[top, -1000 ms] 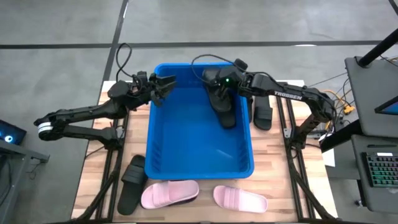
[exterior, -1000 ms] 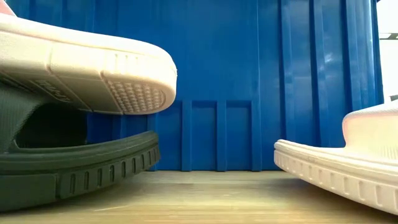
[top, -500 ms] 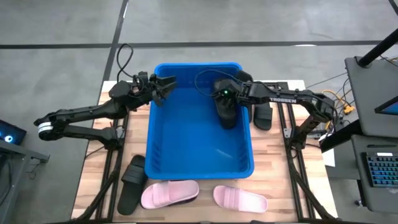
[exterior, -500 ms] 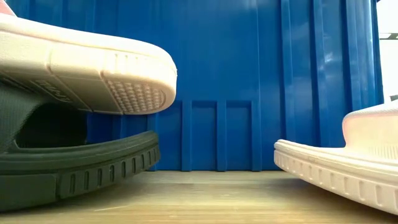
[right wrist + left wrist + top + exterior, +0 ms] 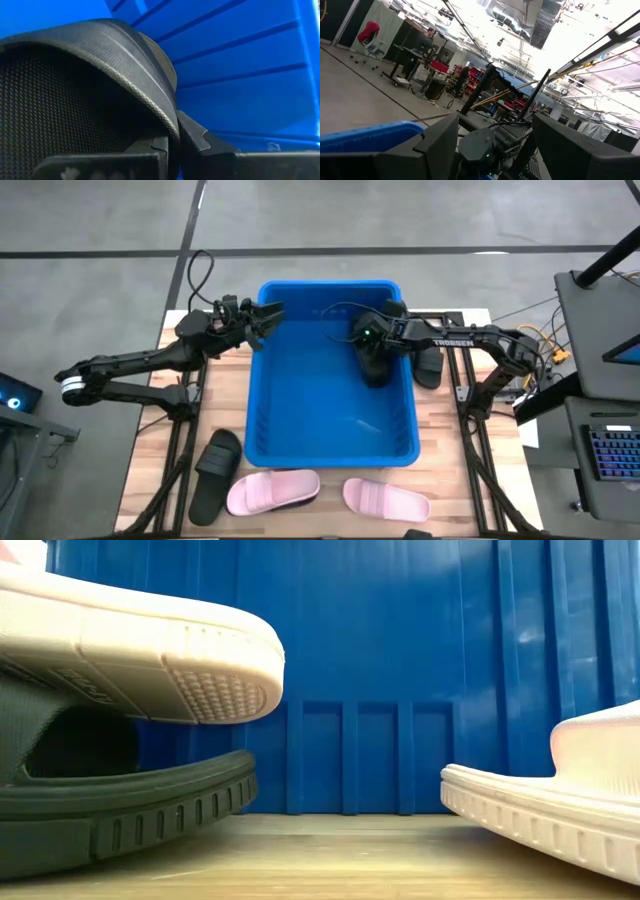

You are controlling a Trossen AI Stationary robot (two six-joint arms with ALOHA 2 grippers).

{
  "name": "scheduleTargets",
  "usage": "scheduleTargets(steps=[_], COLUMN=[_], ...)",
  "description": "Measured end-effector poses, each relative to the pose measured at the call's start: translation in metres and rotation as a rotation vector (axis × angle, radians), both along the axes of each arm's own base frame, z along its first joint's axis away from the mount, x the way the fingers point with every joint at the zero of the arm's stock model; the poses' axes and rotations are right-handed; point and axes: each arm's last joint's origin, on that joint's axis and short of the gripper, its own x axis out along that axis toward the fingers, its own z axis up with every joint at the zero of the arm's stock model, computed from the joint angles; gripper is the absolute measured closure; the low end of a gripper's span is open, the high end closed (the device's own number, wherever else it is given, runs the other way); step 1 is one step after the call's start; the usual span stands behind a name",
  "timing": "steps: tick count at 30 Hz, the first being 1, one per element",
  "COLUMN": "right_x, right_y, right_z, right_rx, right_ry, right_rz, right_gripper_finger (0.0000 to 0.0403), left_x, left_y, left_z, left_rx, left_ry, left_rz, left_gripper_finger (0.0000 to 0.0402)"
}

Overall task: Pick and place slides into bin
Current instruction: Put the black slides into the blue organizer bin

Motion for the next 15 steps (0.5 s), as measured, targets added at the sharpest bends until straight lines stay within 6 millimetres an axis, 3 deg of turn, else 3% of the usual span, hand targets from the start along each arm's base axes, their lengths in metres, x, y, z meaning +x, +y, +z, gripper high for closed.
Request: scheduleTargets(steps=[15], right_x=[0.0015], right_y=[-0.0023], right_z=[0.0045], right_rx=[0.059], right_ry=[-0.027], right_rz=[0.026], right_gripper_finger=[0.039], left_x=[0.0001], left_y=[-0.0001], left_z=[-0.0008], left_rx=[-0.006], left_ry=[0.0], left_rz=[-0.003], left_gripper_finger=[0.0162])
